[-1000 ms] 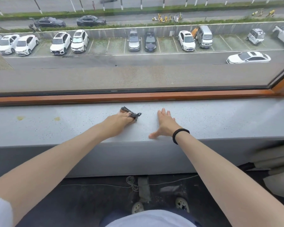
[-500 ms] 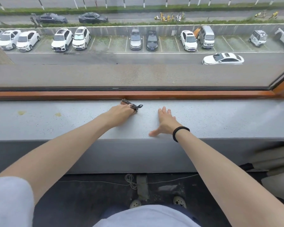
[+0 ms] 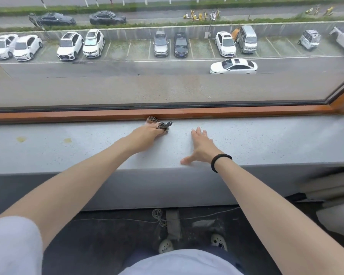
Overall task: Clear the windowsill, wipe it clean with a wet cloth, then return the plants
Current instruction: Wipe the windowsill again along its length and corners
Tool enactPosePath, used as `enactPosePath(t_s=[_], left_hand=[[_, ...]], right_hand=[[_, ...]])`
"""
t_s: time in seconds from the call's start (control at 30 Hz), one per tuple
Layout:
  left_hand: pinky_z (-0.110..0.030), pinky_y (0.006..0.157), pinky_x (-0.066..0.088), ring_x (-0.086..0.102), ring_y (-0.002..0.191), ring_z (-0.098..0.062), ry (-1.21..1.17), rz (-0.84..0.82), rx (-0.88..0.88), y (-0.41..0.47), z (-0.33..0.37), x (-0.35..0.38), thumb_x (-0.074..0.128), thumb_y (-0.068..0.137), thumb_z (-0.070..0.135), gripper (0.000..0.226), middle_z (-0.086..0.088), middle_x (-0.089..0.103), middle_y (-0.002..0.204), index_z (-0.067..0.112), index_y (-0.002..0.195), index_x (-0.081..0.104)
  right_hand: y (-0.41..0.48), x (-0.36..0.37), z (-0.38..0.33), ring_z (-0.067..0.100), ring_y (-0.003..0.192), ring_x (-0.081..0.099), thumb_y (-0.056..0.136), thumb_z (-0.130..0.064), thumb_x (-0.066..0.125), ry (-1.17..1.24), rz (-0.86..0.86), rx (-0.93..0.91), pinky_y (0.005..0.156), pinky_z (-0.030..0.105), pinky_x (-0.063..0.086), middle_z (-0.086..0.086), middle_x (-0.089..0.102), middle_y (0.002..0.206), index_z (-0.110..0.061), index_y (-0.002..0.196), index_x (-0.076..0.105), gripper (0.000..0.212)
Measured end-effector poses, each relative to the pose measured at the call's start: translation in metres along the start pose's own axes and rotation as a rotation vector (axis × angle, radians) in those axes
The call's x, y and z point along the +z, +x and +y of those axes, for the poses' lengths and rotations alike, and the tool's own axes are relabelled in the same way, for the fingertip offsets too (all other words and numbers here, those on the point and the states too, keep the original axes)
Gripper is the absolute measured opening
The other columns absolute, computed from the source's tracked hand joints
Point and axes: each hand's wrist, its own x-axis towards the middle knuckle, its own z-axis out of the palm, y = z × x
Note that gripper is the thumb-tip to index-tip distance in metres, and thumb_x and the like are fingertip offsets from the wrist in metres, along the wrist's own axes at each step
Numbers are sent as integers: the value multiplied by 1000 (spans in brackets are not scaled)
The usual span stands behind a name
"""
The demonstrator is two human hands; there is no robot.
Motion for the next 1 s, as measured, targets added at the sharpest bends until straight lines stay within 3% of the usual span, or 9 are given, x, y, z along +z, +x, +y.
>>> enactPosePath(t_s=[0.13,0.23,0.3,0.4,0.5,0.6,0.7,0.9,1.0], left_hand=[[-41,106,34,42,128,-31,-33,116,117,-3,10,19,31,83,2,53,-5,51,136,15,126,59],[-41,110,30,43,130,-26,-119,216,212,-29,-3,28,34,70,-7,65,-3,53,138,16,124,63],[-40,111,31,42,132,-25,-154,236,108,-31,-14,33,38,74,-14,67,0,51,140,19,128,60],[-38,107,34,39,132,-25,-258,243,-75,-2,-1,33,40,86,-8,57,5,50,140,26,128,59],[-31,96,34,46,125,-27,-276,255,-84,26,33,30,41,96,6,37,-1,55,134,17,125,62],[-34,92,36,55,111,-31,-272,282,13,44,63,32,37,95,17,37,-10,62,122,9,117,66],[-36,93,39,56,111,-32,-311,258,24,59,88,33,32,91,19,44,-14,63,119,4,115,66],[-45,89,43,54,105,-38,-265,193,106,81,149,48,15,76,18,61,-21,60,111,-1,106,64],[-44,99,39,50,117,-36,-263,154,169,62,172,53,26,82,12,49,-17,58,123,3,113,63]], right_hand=[[-3,0,4,27,146,-12,63,-45,83,-7,2,-2,116,49,2,9,-10,159,-8,151,0,127],[-6,0,7,27,146,-12,64,-45,83,-13,2,-4,116,49,2,9,-11,159,-8,152,-2,127],[-7,0,6,28,146,-11,64,-46,83,-21,5,-3,116,49,2,9,-10,159,-8,151,-2,127],[-9,-1,7,28,146,-10,64,-46,83,-17,10,-1,116,50,3,10,-9,159,-7,151,0,126],[-18,-1,12,25,146,-9,67,-45,81,41,31,-38,117,47,3,10,-9,159,-6,151,2,122],[-32,-2,31,18,147,4,79,-41,72,230,152,-47,117,32,9,7,-2,159,-7,150,17,96],[-44,-11,56,19,145,17,90,-32,61,260,275,-11,111,23,16,9,10,159,-7,142,40,61],[-56,-25,83,26,135,35,95,-7,42,122,427,127,103,33,34,12,29,152,2,131,49,38],[-54,-23,88,33,111,50,88,4,40,150,481,237,85,36,42,16,49,124,6,111,57,28]])
